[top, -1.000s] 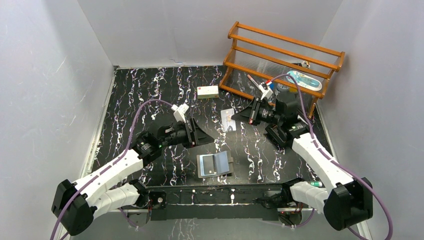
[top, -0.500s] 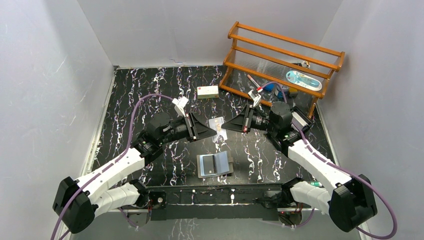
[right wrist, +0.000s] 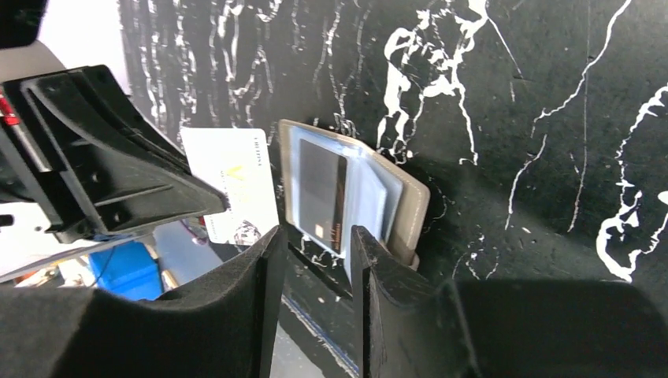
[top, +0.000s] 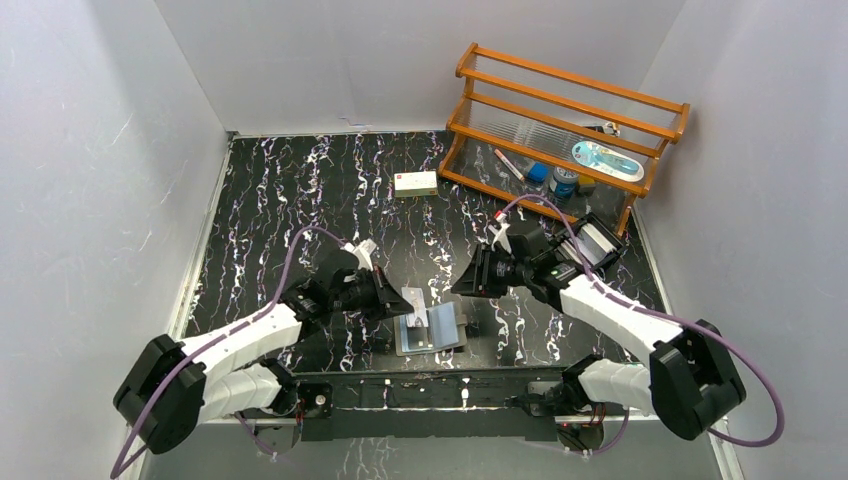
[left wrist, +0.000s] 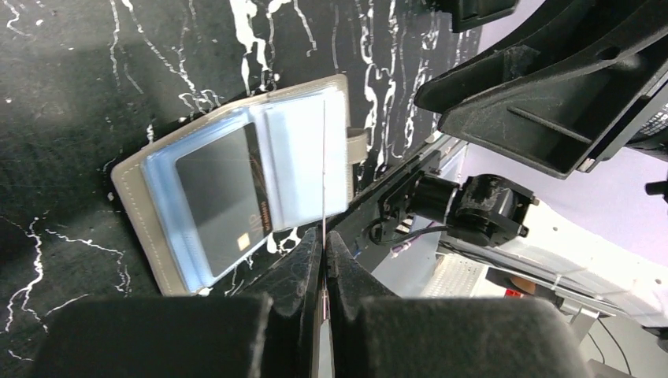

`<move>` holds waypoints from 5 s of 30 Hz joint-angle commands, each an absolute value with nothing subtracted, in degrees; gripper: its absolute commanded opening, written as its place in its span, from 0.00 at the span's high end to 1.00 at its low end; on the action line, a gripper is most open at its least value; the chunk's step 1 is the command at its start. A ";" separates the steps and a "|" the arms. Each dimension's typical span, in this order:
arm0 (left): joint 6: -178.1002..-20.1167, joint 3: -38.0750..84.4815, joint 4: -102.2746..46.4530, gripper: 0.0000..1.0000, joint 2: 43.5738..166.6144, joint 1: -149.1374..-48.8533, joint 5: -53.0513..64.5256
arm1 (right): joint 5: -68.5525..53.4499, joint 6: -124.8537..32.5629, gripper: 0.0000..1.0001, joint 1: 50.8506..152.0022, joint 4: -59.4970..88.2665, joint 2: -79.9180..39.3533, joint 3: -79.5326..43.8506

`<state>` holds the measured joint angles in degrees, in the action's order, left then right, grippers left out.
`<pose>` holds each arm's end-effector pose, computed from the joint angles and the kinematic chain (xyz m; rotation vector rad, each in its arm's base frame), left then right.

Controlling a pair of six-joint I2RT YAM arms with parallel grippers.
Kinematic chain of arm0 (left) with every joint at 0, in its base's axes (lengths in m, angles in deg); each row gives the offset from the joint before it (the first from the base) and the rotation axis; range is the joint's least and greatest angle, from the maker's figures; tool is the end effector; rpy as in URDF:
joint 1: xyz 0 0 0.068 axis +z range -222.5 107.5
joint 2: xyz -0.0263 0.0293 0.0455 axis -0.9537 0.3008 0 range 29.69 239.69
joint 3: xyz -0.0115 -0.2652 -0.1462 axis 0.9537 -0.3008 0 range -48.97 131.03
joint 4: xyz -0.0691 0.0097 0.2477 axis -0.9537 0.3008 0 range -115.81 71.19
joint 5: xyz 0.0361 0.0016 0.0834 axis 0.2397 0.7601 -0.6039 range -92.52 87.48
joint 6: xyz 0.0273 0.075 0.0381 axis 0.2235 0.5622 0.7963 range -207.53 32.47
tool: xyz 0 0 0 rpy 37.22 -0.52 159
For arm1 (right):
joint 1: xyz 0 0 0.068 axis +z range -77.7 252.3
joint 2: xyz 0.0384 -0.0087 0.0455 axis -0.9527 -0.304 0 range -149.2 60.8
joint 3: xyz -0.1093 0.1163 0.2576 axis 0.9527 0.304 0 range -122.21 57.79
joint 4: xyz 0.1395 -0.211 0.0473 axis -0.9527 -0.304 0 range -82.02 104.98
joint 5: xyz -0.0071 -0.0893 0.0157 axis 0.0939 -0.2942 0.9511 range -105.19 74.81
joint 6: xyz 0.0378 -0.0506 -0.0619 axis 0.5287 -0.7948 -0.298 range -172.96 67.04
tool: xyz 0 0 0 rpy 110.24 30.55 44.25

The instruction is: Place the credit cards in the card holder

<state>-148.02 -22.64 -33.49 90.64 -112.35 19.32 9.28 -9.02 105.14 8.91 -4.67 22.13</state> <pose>0.1653 -0.1761 0.2176 -0.1462 2.3453 -1.3877 0.1957 0.1651 0.2292 -0.0323 2.4071 1.1660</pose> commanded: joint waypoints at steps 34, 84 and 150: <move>-150.55 -28.93 -53.93 1.00 111.40 -112.57 28.33 | -0.67 -14.99 0.80 111.90 11.46 -21.14 26.56; -153.25 -23.95 -51.02 1.00 117.85 -118.77 19.54 | -3.15 -6.89 0.81 111.93 17.42 -16.58 31.91; -141.95 -7.68 -11.09 0.40 105.11 -123.88 2.15 | -6.98 -0.75 0.73 112.03 17.08 -9.95 34.24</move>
<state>-143.06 -7.86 -14.74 106.24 -124.88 4.24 -6.72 0.16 111.81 16.98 -9.64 35.36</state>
